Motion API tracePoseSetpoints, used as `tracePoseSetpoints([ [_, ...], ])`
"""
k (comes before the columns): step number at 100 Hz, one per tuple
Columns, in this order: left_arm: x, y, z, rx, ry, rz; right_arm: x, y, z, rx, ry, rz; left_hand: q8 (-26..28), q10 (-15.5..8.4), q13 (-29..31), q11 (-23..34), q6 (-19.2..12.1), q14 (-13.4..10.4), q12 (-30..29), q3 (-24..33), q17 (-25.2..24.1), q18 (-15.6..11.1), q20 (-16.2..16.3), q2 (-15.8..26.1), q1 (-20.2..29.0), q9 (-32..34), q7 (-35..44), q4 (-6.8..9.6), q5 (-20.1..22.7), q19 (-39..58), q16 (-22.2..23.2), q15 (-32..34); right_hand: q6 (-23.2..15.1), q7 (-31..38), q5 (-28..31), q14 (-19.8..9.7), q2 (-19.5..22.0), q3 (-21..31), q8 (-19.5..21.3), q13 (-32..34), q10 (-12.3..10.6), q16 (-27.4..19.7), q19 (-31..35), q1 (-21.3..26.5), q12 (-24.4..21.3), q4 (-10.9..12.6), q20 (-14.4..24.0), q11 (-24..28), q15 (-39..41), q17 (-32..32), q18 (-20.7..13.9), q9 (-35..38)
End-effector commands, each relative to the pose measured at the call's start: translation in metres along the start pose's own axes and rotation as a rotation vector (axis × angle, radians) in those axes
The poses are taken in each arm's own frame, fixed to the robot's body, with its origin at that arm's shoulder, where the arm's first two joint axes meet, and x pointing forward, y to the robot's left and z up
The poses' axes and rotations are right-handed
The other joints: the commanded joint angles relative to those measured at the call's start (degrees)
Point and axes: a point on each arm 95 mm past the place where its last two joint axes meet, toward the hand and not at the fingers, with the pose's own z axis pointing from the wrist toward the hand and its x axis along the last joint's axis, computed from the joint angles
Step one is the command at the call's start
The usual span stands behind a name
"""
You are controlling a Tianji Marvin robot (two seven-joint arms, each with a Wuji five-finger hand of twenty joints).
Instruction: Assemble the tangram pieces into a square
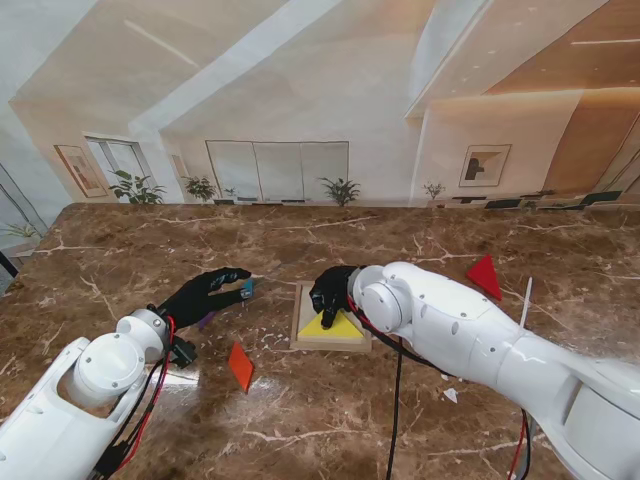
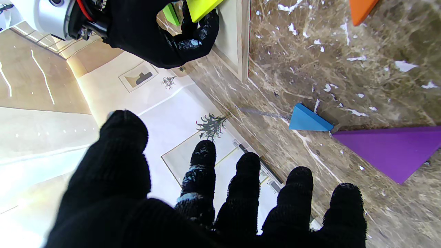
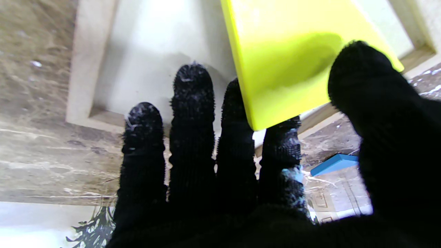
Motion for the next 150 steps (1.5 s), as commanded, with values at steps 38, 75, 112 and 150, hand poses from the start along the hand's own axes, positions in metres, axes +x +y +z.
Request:
tracePoseSetpoints([
  [38,-0.0030,0.0020,-0.0001,-0.007,-0.003,0.002,-0.0052,-0.0134,0.0029,0.006,0.007,0.008,-1.23,-0.91,-0.29,-0.47,-0.67,-0.96,-0.31,-1.65,-0.58,-1.17,1.57,1.07,-0.53,0.65,-0.64,1.01,0.33,-1.47,-0.50,-0.91,2.76,-6.74,-2.60,-0.42,1.44,0.39,-3.21,-0.22,1.13,0.46,0.52,-3.94,-3.84,0.55,0.83,-5.14,0.78,-0.23,-0.09,-2.99],
  [75,-0.0036,0.0020,-0.0001,-0.008,-0.003,0.002,-0.0049,-0.0141,0.0040,-0.014,0.013,0.010,-1.23,-0.95,-0.30,-0.48,-0.65,-0.95,-0.30,-1.68,-0.60,-1.13,1.56,1.20,-0.57,0.66,-0.67,1.01,0.31,-1.48,-0.51,-0.92,3.05,-6.57,-1.80,-0.51,1.10,0.29,-3.10,0.45,1.22,0.51,0.91,-4.26,-3.83,0.52,1.00,-5.00,1.11,0.42,0.10,-2.41],
  [112,-0.0039,0.0021,0.0001,-0.011,-0.003,0.004,-0.0055,-0.0139,0.0040,-0.038,0.011,0.001,-1.24,-0.84,-0.29,-0.51,-0.61,-0.89,-0.31,-1.71,-0.55,-1.10,1.55,1.20,-0.48,0.63,-0.69,1.02,0.34,-1.48,-0.50,-0.91,3.24,-5.89,0.18,-0.41,1.19,0.27,-2.73,1.18,1.23,0.44,1.31,-4.74,-3.78,0.45,1.04,-5.03,1.11,1.09,0.39,-1.29],
  [150,-0.0043,0.0021,0.0003,-0.010,-0.003,0.004,-0.0065,-0.0114,0.0018,-0.058,0.009,-0.012,-1.24,-0.90,-0.27,-0.48,-0.66,-0.88,-0.30,-1.79,-0.53,-1.12,1.54,1.21,-0.50,0.69,-0.69,1.02,0.38,-1.48,-0.50,-0.91,3.40,-4.26,2.68,-0.37,2.12,-0.05,-1.83,2.31,1.19,0.48,1.70,-5.61,-3.46,0.49,0.95,-4.88,1.34,1.96,0.55,0.21],
])
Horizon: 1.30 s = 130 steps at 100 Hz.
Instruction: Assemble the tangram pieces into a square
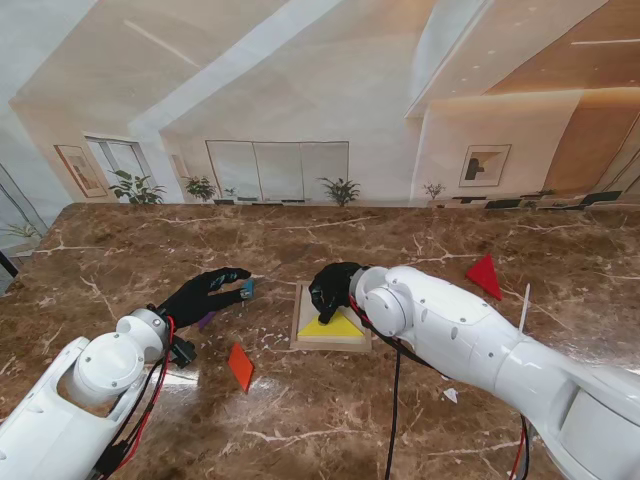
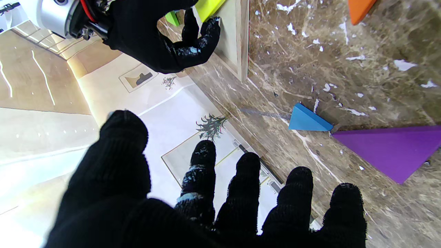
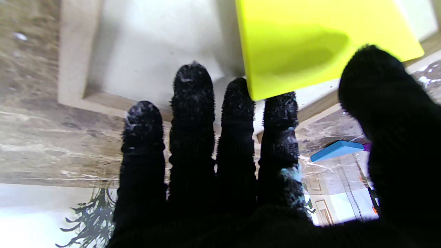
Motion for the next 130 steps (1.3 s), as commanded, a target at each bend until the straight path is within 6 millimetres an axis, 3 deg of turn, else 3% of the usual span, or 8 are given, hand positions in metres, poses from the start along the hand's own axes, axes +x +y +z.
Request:
tracePoseSetpoints([
  [1,-0.0030,0.0027,-0.0004,-0.008,-0.005,0.003,-0.0023,-0.0095,-0.0010,0.026,-0.006,0.004,-1.25,-0.96,-0.28,-0.47,-0.64,-0.96,-0.30,-1.77,-0.53,-1.11,1.53,1.23,-0.49,0.71,-0.64,1.02,0.35,-1.48,-0.50,-0.91,2.00,-1.28,2.32,-0.35,1.02,0.13,-0.88,2.30,1.15,0.44,1.70,-2.70,-1.80,0.47,0.66,-2.85,1.27,0.67,0.52,0.62],
  [101,-0.0043,0.0018,-0.0008,-0.002,-0.002,0.004,-0.0001,-0.0069,-0.0009,-0.023,0.045,0.005,-1.26,-0.91,-0.25,-0.52,-0.55,-0.92,-0.32,-1.88,-0.50,-1.12,1.50,1.30,-0.40,0.63,-0.69,1.04,0.43,-1.48,-0.50,-0.89,1.97,3.05,9.58,0.06,1.66,0.31,2.12,4.14,1.12,0.52,2.19,-2.63,-1.57,0.59,0.06,-3.41,1.88,1.62,0.52,3.10],
  [107,-0.0043,0.0017,-0.0008,-0.002,-0.003,0.004,0.0005,-0.0070,-0.0007,-0.023,0.051,0.004,-1.25,-0.78,-0.29,-0.50,-0.60,-0.93,-0.31,-1.85,-0.51,-1.10,1.49,1.33,-0.33,0.66,-0.67,1.05,0.47,-1.48,-0.50,-0.91,1.85,3.14,10.42,0.01,1.49,0.06,1.62,4.23,1.12,0.50,2.22,-2.31,-1.57,-0.71,-0.03,-3.51,1.86,1.65,0.49,3.23],
  [130,-0.0043,0.0013,-0.0008,0.000,-0.003,0.003,0.0029,-0.0070,-0.0010,-0.031,0.072,-0.005,-1.25,-0.60,-0.18,-0.50,-0.49,-0.95,-0.32,-1.83,-0.52,-1.08,1.48,1.47,-0.16,0.78,-0.66,1.03,0.52,-1.49,-0.50,-0.88,1.59,2.71,10.53,-0.06,1.85,0.20,0.48,4.07,1.19,0.47,2.20,-2.48,-1.52,-1.12,-0.16,-3.62,1.79,1.60,0.39,3.01],
])
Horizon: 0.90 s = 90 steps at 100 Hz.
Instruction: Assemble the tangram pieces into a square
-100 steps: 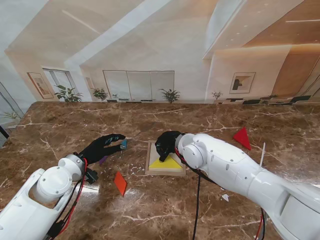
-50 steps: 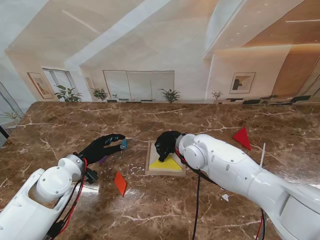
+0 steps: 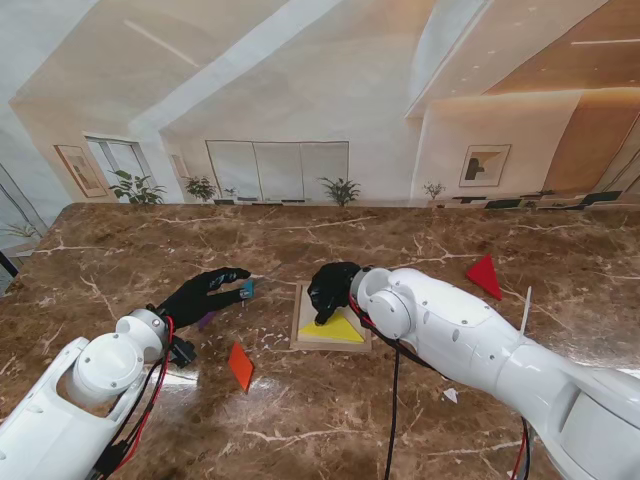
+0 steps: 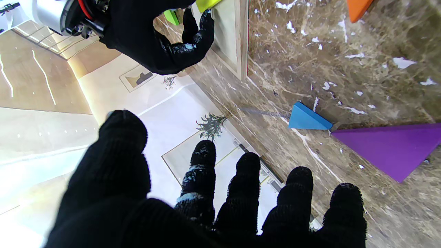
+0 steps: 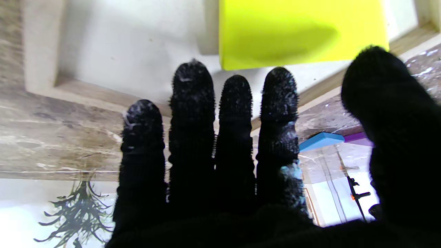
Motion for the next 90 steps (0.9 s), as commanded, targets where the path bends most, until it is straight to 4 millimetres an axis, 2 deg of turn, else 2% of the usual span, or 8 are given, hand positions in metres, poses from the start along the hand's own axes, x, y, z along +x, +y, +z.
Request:
tracePoseSetpoints([
  [1,-0.003,0.002,-0.001,-0.003,-0.006,0.001,0.001,-0.006,0.000,0.016,0.005,0.001,-1.25,-0.46,-0.23,-0.53,-0.47,-0.82,-0.33,-1.38,-0.52,-1.08,1.48,1.43,-0.14,0.70,-0.65,1.03,0.50,-1.49,-0.51,-0.91,0.12,1.10,2.20,-0.05,1.31,0.65,-0.48,1.95,-0.22,0.37,1.86,-1.97,0.35,-0.32,-0.18,0.04,0.94,0.06,0.32,0.53],
  [6,-0.003,0.002,-0.001,-0.004,-0.006,0.001,0.002,-0.005,0.000,0.012,0.010,-0.001,-1.24,-0.57,-0.18,-0.52,-0.53,-0.90,-0.33,-1.39,-0.48,-1.05,1.49,1.44,-0.14,0.73,-0.64,1.03,0.52,-1.47,-0.50,-0.89,-0.28,0.15,2.28,-0.07,1.23,0.60,-0.66,1.80,-0.19,0.36,1.83,-2.03,0.36,0.60,-0.24,-0.08,0.87,0.00,0.30,0.25],
  [12,-0.003,0.002,-0.001,-0.004,-0.007,0.001,0.003,-0.005,-0.001,0.006,0.016,-0.005,-1.23,-0.57,-0.14,-0.49,-0.57,-0.89,-0.32,-1.41,-0.50,-1.07,1.48,1.46,-0.14,0.80,-0.62,1.01,0.59,-1.48,-0.50,-0.87,-0.69,-0.54,2.82,-0.07,1.28,0.11,-1.42,1.68,-0.16,0.37,1.80,-1.79,0.37,-0.35,-0.28,-0.15,0.84,-0.12,0.29,0.09],
  [52,-0.003,0.001,-0.001,-0.001,-0.006,-0.002,0.014,-0.002,-0.002,-0.013,0.062,-0.022,-1.21,-0.55,-0.08,-0.48,-0.54,-0.83,-0.31,-1.36,-0.44,-1.01,1.47,1.60,0.16,0.83,-0.56,1.01,0.66,-1.47,-0.49,-0.86,-0.59,-3.18,6.09,-0.27,2.06,-0.49,-5.24,1.27,0.17,0.76,1.74,-1.41,0.95,-1.99,-0.29,0.50,1.66,-0.41,0.19,-0.06],
  [63,-0.003,0.001,-0.001,0.000,-0.005,-0.002,0.017,-0.002,-0.003,-0.012,0.069,-0.028,-1.20,-0.33,-0.09,-0.49,-0.42,-0.84,-0.32,-1.35,-0.47,-1.03,1.46,1.65,0.26,0.86,-0.53,1.02,0.77,-1.49,-0.50,-0.88,-1.03,-5.63,5.88,-1.18,3.29,-0.88,-6.33,-0.12,0.30,2.03,1.66,-1.89,5.67,-0.17,-0.06,6.30,5.12,-1.27,-0.26,-3.65],
  [68,-0.004,0.001,-0.001,0.000,-0.005,-0.002,0.018,-0.002,-0.003,-0.011,0.070,-0.034,-1.20,-0.33,-0.07,-0.47,-0.28,-0.89,-0.31,-1.38,-0.44,-1.01,1.46,1.62,0.25,0.96,-0.51,1.01,0.88,-1.48,-0.50,-0.87,-1.39,-7.82,4.76,-1.43,4.22,-0.99,-5.14,-0.68,0.32,2.81,1.75,-2.39,9.01,1.77,0.26,10.35,7.58,-1.72,-0.23,-6.13],
  [75,-0.004,0.001,-0.001,0.000,-0.005,-0.002,0.019,-0.001,-0.004,-0.011,0.070,-0.038,-1.22,-0.37,-0.09,-0.49,-0.27,-0.86,-0.32,-1.36,-0.47,-1.03,1.45,1.67,0.32,0.95,-0.54,1.01,0.97,-1.49,-0.51,-0.89,-1.68,-9.50,3.93,-1.82,4.89,-1.36,-4.18,-1.17,0.04,3.62,1.92,-2.49,13.06,2.04,0.67,15.10,10.58,-2.17,-0.02,-7.40],
  [90,-0.004,0.001,-0.001,0.003,-0.003,-0.001,0.021,0.000,-0.007,-0.011,0.066,-0.045,-1.25,-0.39,-0.07,-0.51,-0.34,-0.85,-0.32,-1.41,-0.43,-1.01,1.44,1.74,0.32,0.94,-0.62,1.01,0.99,-1.48,-0.50,-0.88,-2.02,-11.62,1.75,-2.30,5.90,-1.91,-4.75,-1.16,-0.93,4.49,2.34,-2.63,19.20,2.28,1.19,20.87,14.51,-2.29,0.07,-7.76],
])
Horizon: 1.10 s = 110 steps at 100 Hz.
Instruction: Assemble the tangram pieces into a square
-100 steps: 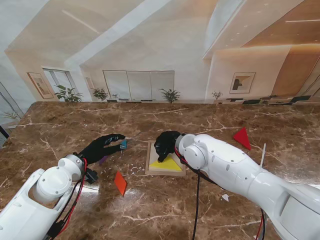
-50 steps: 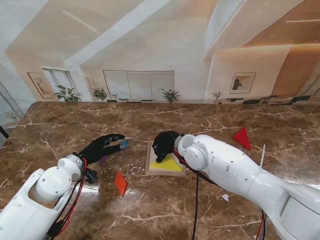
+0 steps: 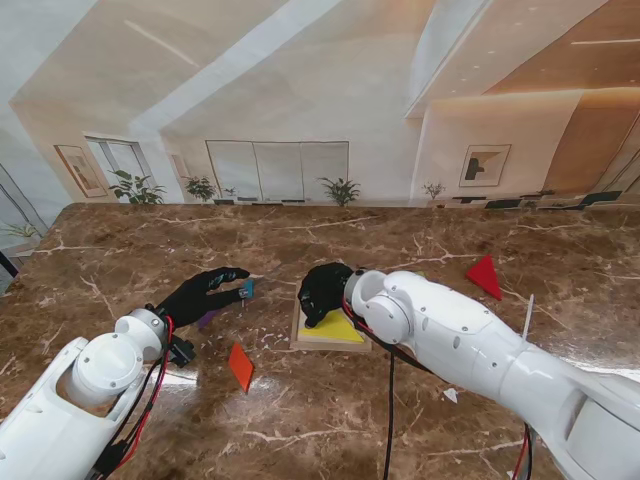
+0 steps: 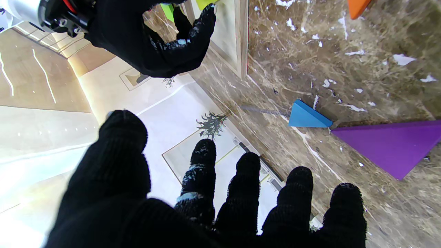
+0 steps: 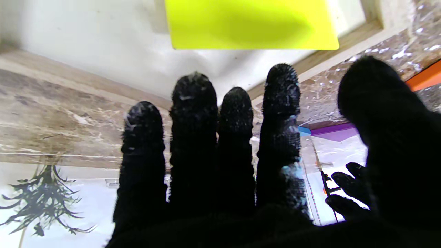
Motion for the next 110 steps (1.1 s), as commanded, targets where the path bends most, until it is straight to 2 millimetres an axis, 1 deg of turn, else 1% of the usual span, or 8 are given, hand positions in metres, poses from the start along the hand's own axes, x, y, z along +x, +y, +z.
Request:
tracePoseSetpoints([
  [1,-0.003,0.002,-0.001,-0.002,-0.004,0.000,0.001,-0.006,-0.002,0.021,-0.007,0.003,-1.25,-0.34,-0.06,-0.50,-0.32,-0.84,-0.32,-1.41,-0.44,-1.01,1.44,1.70,0.36,0.96,-0.61,1.01,0.29,-1.49,-0.50,-0.88,-1.24,-1.03,-1.69,-1.10,1.78,-0.60,0.27,-0.78,-1.01,1.38,2.15,-2.66,2.96,1.15,1.10,3.54,3.63,-0.78,0.13,-1.35],
  [17,-0.003,0.002,-0.001,-0.002,-0.003,0.001,0.003,-0.006,-0.005,0.026,-0.009,-0.017,-1.25,-0.30,-0.01,-0.51,-0.35,-0.86,-0.32,-1.43,-0.43,-1.00,1.44,1.66,0.41,0.97,-0.63,1.02,0.32,-1.48,-0.50,-0.87,-1.78,-1.65,-3.16,-1.44,3.38,-1.02,-0.77,-0.15,-1.67,1.92,2.67,-3.11,6.03,1.46,1.33,5.78,5.84,-0.43,0.22,-0.55],
  [45,-0.004,0.002,-0.001,0.002,0.000,0.001,0.008,-0.008,-0.006,0.050,-0.009,-0.040,-1.25,-0.19,-0.09,-0.51,-0.21,-0.90,-0.31,-1.44,-0.46,-1.01,1.42,1.76,0.48,1.05,-0.65,1.02,0.41,-1.49,-0.52,-0.91,-2.30,-2.25,-6.49,-1.69,5.15,-1.75,-2.66,0.53,-2.28,2.34,3.41,-3.43,7.92,1.85,1.53,6.76,7.33,0.03,0.16,0.49],
  [71,-0.004,0.001,-0.002,0.005,0.002,0.001,0.011,-0.008,-0.008,0.066,-0.011,-0.059,-1.23,-0.32,-0.05,-0.53,-0.25,-0.90,-0.31,-1.54,-0.44,-0.99,1.42,1.80,0.40,1.03,-0.64,1.02,0.45,-1.48,-0.51,-0.89,-2.42,-0.70,-6.40,-1.98,6.23,-2.17,-3.84,0.96,-2.41,2.64,4.05,-3.73,8.90,2.13,1.68,6.90,8.46,0.31,0.06,0.66],
  [89,-0.004,0.001,-0.002,0.007,0.001,0.000,0.013,-0.007,-0.010,0.070,-0.007,-0.066,-1.23,-0.28,-0.10,-0.52,-0.21,-0.84,-0.31,-1.58,-0.46,-0.97,1.42,1.90,0.42,1.05,-0.64,1.02,0.50,-1.49,-0.51,-0.90,-2.54,0.67,-4.12,-2.12,6.25,-2.22,-3.99,0.86,-2.41,2.57,4.15,-3.80,9.01,2.22,1.65,6.56,8.48,0.30,-0.04,0.57],
  [94,-0.004,0.001,-0.002,0.007,0.001,0.001,0.013,-0.006,-0.010,0.069,-0.007,-0.065,-1.23,-0.35,-0.03,-0.52,-0.26,-0.97,-0.31,-1.61,-0.46,-0.99,1.42,1.94,0.39,1.03,-0.66,1.02,0.47,-1.48,-0.50,-0.88,-2.65,0.37,-4.74,-2.18,6.30,-2.23,-4.15,0.80,-2.48,2.57,4.16,-3.90,9.00,2.22,1.63,6.41,8.49,0.30,-0.06,0.29],
  [101,-0.004,0.001,-0.002,0.007,0.001,0.000,0.013,-0.006,-0.010,0.063,-0.012,-0.058,-1.23,-0.24,-0.04,-0.51,-0.21,-0.91,-0.31,-1.64,-0.45,-1.03,1.42,1.90,0.40,1.07,-0.66,1.02,0.50,-1.48,-0.51,-0.89,-2.43,-1.23,-8.54,-2.30,6.24,-2.19,-4.67,0.92,-2.55,2.58,4.22,-4.00,8.90,2.22,1.62,6.18,8.59,0.37,-0.21,0.13],
  [110,-0.005,0.000,-0.003,0.007,0.000,-0.001,0.013,-0.006,-0.009,0.058,-0.016,-0.052,-1.23,-0.26,-0.08,-0.52,-0.27,-0.87,-0.31,-1.66,-0.47,-1.04,1.42,1.93,0.40,1.08,-0.67,1.02,0.49,-1.49,-0.51,-0.91,-2.61,-1.64,-11.40,-2.23,6.40,-2.17,-4.75,1.02,-2.61,2.57,4.31,-4.14,8.70,2.23,1.63,5.99,8.66,0.38,-0.23,0.24],
])
